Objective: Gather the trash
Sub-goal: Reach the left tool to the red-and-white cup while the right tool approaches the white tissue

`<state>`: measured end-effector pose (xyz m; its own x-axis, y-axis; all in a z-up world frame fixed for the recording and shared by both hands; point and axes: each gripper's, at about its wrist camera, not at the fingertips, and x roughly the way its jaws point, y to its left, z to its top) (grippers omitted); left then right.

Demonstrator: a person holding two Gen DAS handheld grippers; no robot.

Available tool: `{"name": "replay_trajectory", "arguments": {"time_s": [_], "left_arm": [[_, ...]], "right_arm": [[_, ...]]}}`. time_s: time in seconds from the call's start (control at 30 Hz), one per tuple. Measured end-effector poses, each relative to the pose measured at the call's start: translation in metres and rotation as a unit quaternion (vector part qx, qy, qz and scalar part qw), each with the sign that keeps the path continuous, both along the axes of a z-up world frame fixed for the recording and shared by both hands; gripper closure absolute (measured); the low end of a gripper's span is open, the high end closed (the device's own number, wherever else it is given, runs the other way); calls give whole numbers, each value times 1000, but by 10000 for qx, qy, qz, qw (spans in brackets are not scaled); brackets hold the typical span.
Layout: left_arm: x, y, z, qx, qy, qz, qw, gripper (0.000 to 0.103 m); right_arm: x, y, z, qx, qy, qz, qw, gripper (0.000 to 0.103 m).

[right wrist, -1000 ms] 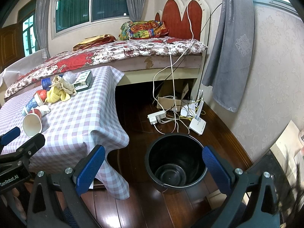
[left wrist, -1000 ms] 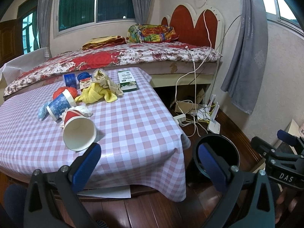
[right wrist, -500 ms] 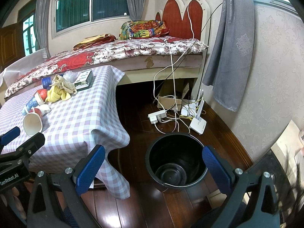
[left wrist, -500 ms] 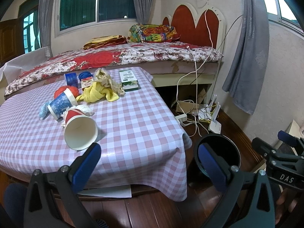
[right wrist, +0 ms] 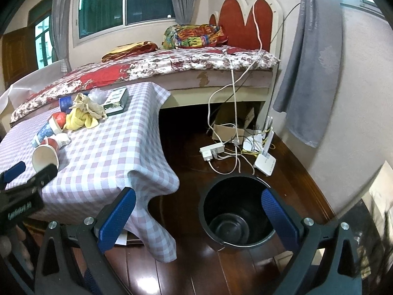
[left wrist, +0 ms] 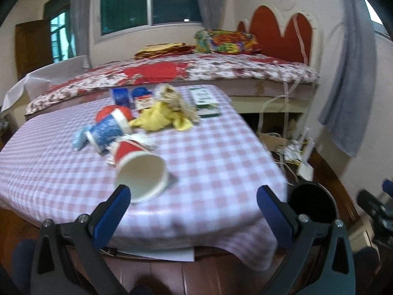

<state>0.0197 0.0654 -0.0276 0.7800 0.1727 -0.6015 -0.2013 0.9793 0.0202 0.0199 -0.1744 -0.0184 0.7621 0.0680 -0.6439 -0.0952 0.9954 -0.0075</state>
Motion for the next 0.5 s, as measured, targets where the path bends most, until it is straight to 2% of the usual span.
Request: {"name": "replay_trajectory", "arguments": {"time_s": [0.1,0.5], "left_arm": [[11,16,-3,80,-38,276,9996,0],[46,62,-28,-100,187,675,9975,0]], "right_arm": [[7,13,-6,-71,32,170,9998,0],[56,50,-21,-45,177,464,9988,0]]}}
